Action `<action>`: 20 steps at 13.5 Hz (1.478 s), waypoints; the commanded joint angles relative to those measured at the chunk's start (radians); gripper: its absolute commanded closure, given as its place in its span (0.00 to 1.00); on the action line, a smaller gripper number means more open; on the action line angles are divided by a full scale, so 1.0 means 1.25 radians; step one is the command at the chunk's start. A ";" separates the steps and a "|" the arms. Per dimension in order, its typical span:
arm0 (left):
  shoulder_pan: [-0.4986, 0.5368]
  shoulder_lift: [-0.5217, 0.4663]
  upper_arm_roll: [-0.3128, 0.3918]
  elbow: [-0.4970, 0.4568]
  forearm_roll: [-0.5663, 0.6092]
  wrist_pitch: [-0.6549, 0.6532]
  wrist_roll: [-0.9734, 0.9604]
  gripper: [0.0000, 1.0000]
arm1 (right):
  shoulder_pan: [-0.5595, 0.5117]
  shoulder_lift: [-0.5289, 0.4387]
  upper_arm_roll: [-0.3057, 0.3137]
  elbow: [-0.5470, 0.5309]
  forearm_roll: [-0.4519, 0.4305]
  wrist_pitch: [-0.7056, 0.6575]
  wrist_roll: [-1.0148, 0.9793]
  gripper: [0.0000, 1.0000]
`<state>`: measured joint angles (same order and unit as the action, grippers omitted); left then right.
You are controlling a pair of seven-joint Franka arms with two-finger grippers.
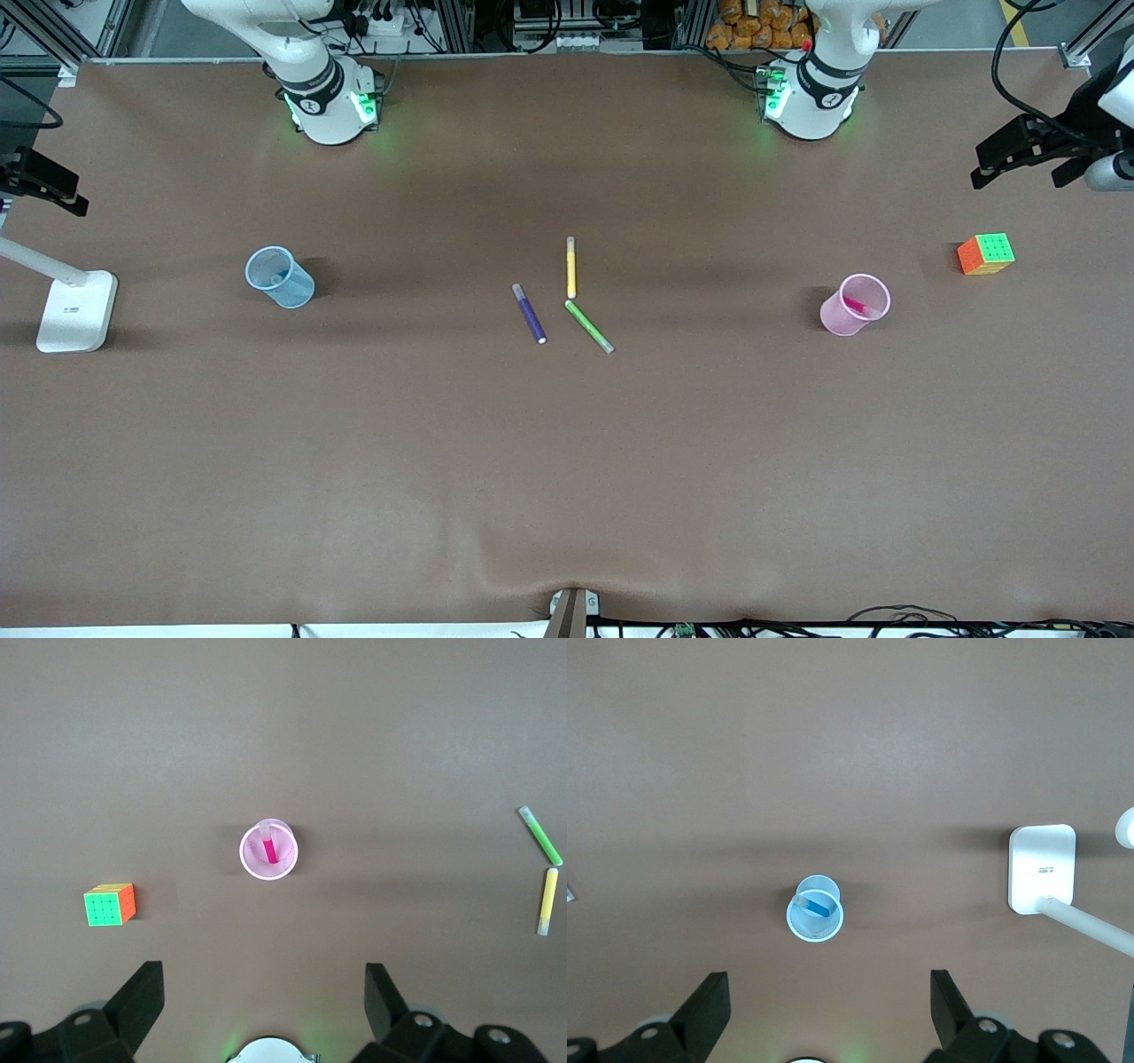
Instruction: Place pink and blue markers in matching cups
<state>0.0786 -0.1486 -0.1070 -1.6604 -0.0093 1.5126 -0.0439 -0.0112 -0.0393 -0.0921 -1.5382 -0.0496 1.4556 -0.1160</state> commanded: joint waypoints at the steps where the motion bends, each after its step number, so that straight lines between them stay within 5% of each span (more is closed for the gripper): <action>1: 0.002 0.010 -0.004 0.026 0.011 -0.015 0.006 0.00 | -0.009 0.009 0.010 0.025 0.010 -0.016 0.003 0.00; 20: -0.002 0.008 -0.041 0.026 0.007 -0.049 -0.051 0.00 | 0.007 0.009 0.010 0.025 0.004 -0.021 0.012 0.00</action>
<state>0.0717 -0.1480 -0.1554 -1.6545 -0.0094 1.4741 -0.0882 -0.0056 -0.0392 -0.0813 -1.5324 -0.0499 1.4520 -0.1160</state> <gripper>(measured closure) 0.000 0.000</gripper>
